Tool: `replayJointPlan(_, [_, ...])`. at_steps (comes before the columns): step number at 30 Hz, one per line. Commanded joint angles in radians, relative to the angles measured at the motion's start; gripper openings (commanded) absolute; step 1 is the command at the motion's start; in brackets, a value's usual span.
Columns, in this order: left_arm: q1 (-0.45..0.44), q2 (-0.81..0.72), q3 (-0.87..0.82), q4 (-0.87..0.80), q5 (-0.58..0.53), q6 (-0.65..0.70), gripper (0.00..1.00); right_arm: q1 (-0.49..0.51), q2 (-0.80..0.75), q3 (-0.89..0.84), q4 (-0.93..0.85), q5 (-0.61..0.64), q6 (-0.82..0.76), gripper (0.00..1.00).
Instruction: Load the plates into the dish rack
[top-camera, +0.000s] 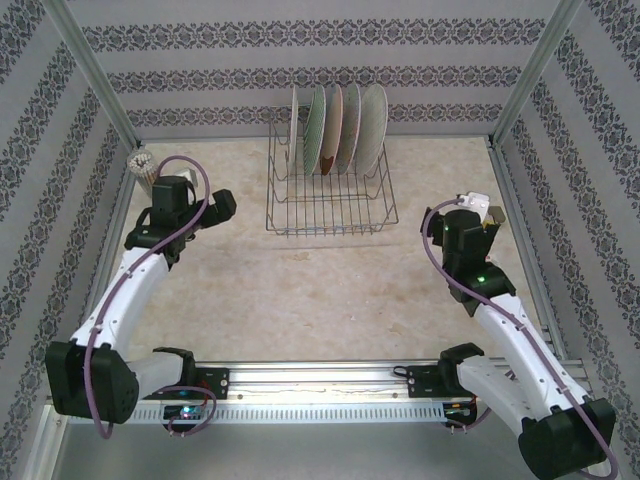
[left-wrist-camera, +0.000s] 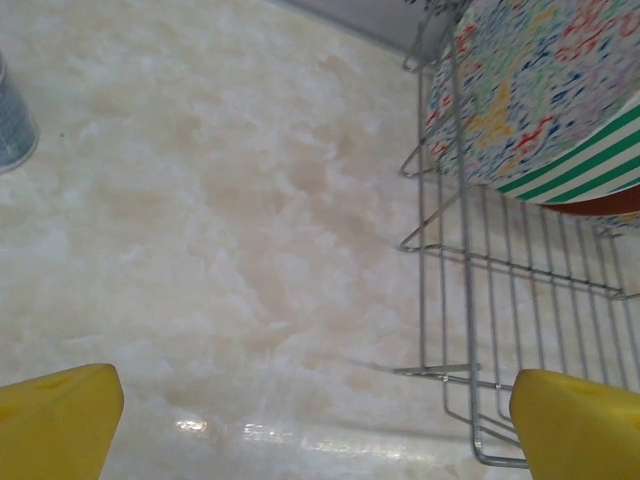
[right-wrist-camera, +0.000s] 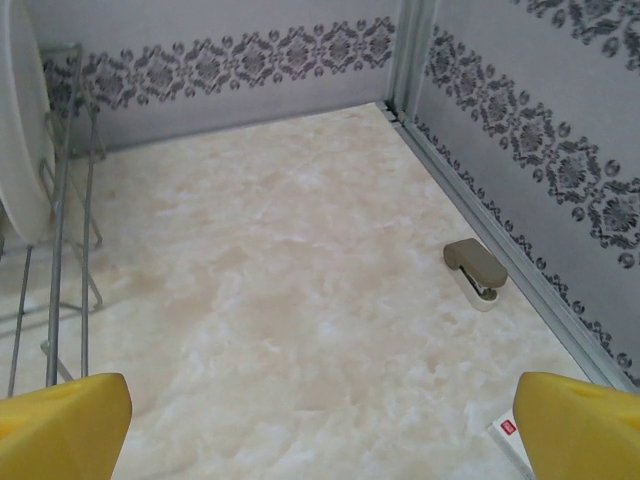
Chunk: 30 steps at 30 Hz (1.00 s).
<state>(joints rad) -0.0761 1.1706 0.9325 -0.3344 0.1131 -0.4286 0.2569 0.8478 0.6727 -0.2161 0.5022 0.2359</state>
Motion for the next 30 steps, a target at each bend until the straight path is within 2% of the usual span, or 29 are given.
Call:
replayJointPlan(1, [0.009,-0.019,-0.075,0.166,-0.066,0.033,1.00,-0.010,0.005,-0.064,0.136,-0.086,-0.201,0.98])
replayJointPlan(4, [0.010,-0.043,-0.178,0.299,-0.149,0.058,1.00,-0.022,0.004,-0.121,0.208,-0.120,-0.242,0.98])
replayJointPlan(7, [0.010,-0.040,-0.262,0.432,-0.155,0.174,1.00,-0.049,0.005,-0.179,0.275,-0.163,-0.253,0.98])
replayJointPlan(10, [0.010,-0.053,-0.364,0.569,-0.202,0.231,1.00,-0.089,0.007,-0.241,0.382,-0.235,-0.275,0.98])
replayJointPlan(14, [0.010,-0.050,-0.488,0.758,-0.236,0.250,1.00,-0.160,0.037,-0.260,0.417,-0.311,-0.225,0.98])
replayJointPlan(17, [0.010,-0.020,-0.543,0.846,-0.239,0.312,1.00,-0.193,0.075,-0.281,0.478,-0.375,-0.237,0.98])
replayJointPlan(21, [0.010,-0.003,-0.605,0.956,-0.282,0.318,1.00,-0.230,0.146,-0.306,0.574,-0.442,-0.200,0.98])
replayJointPlan(26, [0.010,0.057,-0.664,1.119,-0.313,0.337,1.00,-0.237,0.258,-0.368,0.760,-0.403,-0.180,0.98])
replayJointPlan(30, [0.012,0.112,-0.671,1.174,-0.322,0.370,1.00,-0.247,0.359,-0.381,0.894,-0.448,-0.179,0.98])
